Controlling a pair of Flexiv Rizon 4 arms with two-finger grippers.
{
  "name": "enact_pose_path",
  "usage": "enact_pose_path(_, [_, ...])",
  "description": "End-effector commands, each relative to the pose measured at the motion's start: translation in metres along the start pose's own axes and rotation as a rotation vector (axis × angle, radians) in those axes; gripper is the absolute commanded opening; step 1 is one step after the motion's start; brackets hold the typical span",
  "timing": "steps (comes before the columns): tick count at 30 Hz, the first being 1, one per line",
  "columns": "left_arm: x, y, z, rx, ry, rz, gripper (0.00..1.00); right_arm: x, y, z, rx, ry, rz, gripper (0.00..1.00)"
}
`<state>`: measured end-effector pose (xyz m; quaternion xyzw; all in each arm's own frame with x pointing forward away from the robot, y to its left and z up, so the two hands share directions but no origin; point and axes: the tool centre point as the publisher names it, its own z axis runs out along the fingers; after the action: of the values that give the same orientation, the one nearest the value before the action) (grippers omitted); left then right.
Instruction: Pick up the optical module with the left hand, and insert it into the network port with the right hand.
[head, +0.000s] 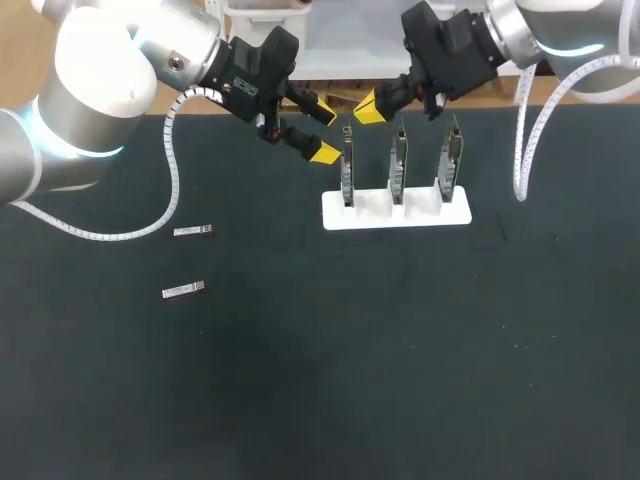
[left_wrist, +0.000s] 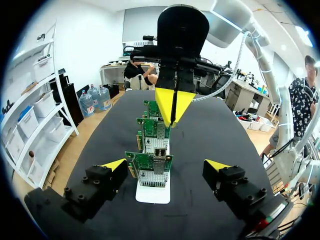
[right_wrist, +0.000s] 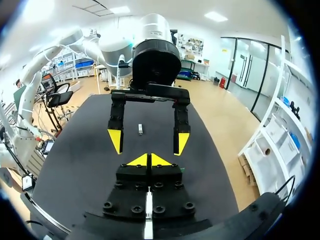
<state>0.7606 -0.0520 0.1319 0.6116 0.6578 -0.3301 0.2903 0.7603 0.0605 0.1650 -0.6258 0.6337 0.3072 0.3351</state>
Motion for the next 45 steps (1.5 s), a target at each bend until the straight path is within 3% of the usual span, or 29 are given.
enact_pose_path(1, [-0.001, 0.0, 0.0, -0.002, 0.003, -0.002, 1.0, 0.0, -0.005, 0.008, -0.01, -0.002, -0.001, 0.0])
enact_pose_path(45, [-0.001, 0.0, 0.0, -0.002, 0.003, -0.002, 1.0, 0.002, -0.01, 0.027, -0.045, 0.032, -0.008, 0.0])
